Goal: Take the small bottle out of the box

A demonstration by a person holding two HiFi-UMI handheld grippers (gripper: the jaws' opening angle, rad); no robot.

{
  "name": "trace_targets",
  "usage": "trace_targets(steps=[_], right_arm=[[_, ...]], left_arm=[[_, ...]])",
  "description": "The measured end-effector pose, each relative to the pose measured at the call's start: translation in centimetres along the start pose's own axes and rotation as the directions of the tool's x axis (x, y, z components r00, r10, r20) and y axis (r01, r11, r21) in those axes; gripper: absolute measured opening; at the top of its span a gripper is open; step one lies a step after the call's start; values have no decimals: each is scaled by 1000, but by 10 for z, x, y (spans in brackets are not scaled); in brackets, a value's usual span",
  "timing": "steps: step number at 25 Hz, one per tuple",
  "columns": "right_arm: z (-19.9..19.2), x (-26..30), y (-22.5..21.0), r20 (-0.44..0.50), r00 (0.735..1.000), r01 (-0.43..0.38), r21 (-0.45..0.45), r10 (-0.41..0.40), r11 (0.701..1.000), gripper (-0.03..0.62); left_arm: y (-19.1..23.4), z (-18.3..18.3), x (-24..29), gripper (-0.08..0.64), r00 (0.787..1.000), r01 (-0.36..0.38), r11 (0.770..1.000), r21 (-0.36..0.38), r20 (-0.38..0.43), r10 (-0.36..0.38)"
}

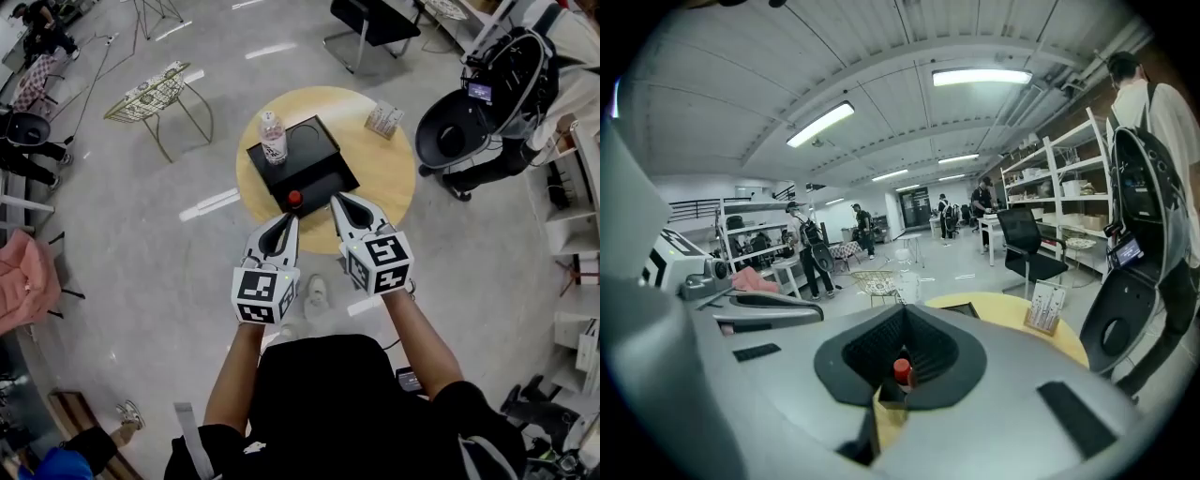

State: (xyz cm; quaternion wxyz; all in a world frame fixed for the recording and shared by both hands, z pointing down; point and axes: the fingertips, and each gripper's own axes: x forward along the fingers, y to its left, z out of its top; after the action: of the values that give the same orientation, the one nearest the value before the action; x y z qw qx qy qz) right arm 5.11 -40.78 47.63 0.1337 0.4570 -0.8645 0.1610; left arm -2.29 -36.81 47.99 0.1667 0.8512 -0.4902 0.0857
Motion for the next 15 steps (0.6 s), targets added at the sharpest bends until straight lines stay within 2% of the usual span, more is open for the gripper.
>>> trace_targets(steps=[6,11,15], right_arm=[[-19,22,-13,-70,997,-29,12,29,1000,-2],[-37,43,-20,-121,992,-40,22,42,999,-2],[-50,59,-25,-153,987,-39,35,44,999,-2]], left_arm=[[12,-29,27,17,996,-3,1000,-17,-87,2],[32,-57,46,60,989,-15,1000,-22,-149,12],[49,-80,61,102,977,-15,999,32,-212,21]])
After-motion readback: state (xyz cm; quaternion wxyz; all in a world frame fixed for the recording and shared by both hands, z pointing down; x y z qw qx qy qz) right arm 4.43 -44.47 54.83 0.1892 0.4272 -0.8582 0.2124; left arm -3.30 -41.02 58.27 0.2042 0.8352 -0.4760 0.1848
